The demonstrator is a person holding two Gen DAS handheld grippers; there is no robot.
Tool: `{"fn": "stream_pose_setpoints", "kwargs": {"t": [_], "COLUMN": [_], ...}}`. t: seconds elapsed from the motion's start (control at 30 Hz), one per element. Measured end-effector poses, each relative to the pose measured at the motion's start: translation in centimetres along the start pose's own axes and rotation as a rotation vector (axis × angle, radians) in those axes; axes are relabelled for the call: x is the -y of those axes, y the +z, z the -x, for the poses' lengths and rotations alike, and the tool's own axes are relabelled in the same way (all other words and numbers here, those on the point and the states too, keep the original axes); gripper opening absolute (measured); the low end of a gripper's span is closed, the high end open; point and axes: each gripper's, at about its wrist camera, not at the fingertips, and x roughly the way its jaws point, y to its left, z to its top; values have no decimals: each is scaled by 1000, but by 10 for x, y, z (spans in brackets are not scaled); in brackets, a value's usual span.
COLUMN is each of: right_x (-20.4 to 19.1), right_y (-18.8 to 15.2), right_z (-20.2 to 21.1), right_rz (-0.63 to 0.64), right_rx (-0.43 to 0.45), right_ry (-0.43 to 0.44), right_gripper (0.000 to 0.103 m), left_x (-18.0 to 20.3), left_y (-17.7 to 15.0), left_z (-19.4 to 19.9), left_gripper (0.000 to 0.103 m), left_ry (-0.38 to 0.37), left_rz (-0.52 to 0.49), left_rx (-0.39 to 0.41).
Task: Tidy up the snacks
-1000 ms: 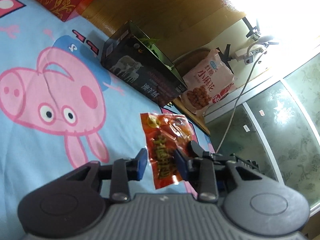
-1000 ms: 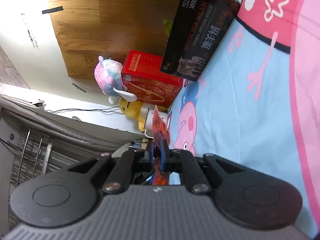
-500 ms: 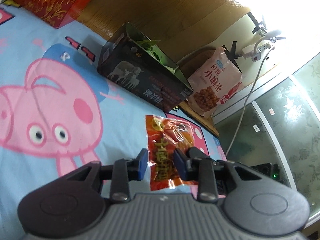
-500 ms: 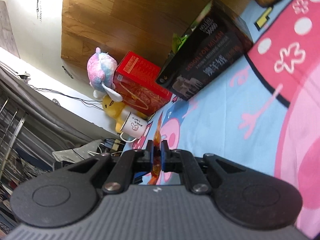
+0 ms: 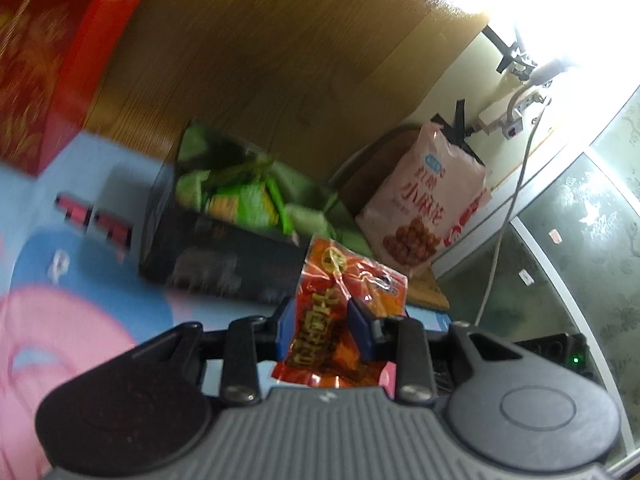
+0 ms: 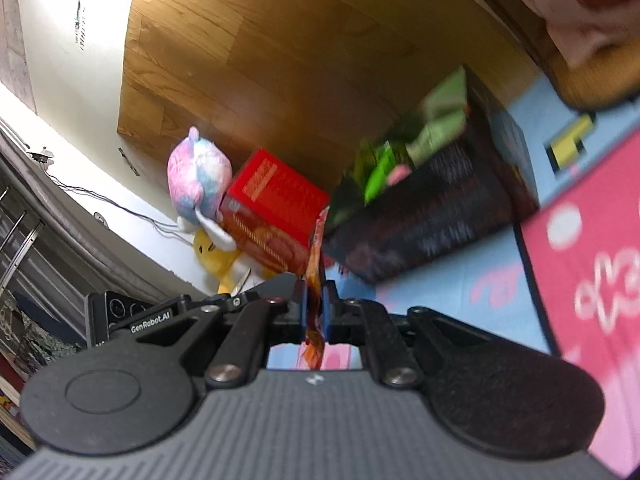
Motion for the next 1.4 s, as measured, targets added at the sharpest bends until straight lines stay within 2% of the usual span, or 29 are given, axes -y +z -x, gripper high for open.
{"fn": "stream_pose_setpoints", "kwargs": {"t": [0.27, 0.37, 0.47, 0.5, 0.53, 0.57, 0.63, 0.7, 0.8, 0.97, 1.1, 1.23, 1.4], "right_x": [3, 11, 16, 16, 15, 13, 4, 1, 4, 0, -13, -27, -32], "right_y": [51, 70, 73, 71, 67, 64, 56, 52, 55, 49, 35, 1, -55], "right_z": [-19, -26, -36, -39, -41, -42, -38, -29, -14, -8, -7, 6, 24], "right_rz": [81, 121, 180, 217, 265, 321, 457, 491, 439, 386, 370, 378, 401], "right_rx": [67, 101, 128, 140, 152, 166, 220, 281, 334, 357, 326, 271, 193], "right_ry": [-31, -78, -155, -198, -255, -305, -396, -416, -390, -406, -404, -413, -473], "right_gripper": [11, 12, 16, 20, 29, 31, 53, 56, 56, 56, 56, 57, 58], "left_x": [12, 17, 19, 18, 16, 16, 16, 16, 19, 29, 42, 48, 49], "left_y": [55, 65, 66, 64, 62, 60, 58, 58, 56, 35, 5, -32, -74], "left_z": [-41, -63, -84, -89, -92, -93, -93, -90, -79, -43, -15, 2, 10], "left_gripper": [28, 28, 30, 30, 30, 30, 32, 32, 32, 34, 39, 44, 48], "left_ry": [24, 61, 126, 138, 143, 147, 166, 183, 178, 217, 290, 376, 461], "left_rz": [-59, -88, -130, -133, -134, -135, -139, -136, -127, -179, -243, -276, -286], "left_rx": [33, 26, 13, 9, 9, 16, 42, 63, 78, 114, 135, 119, 71]}}
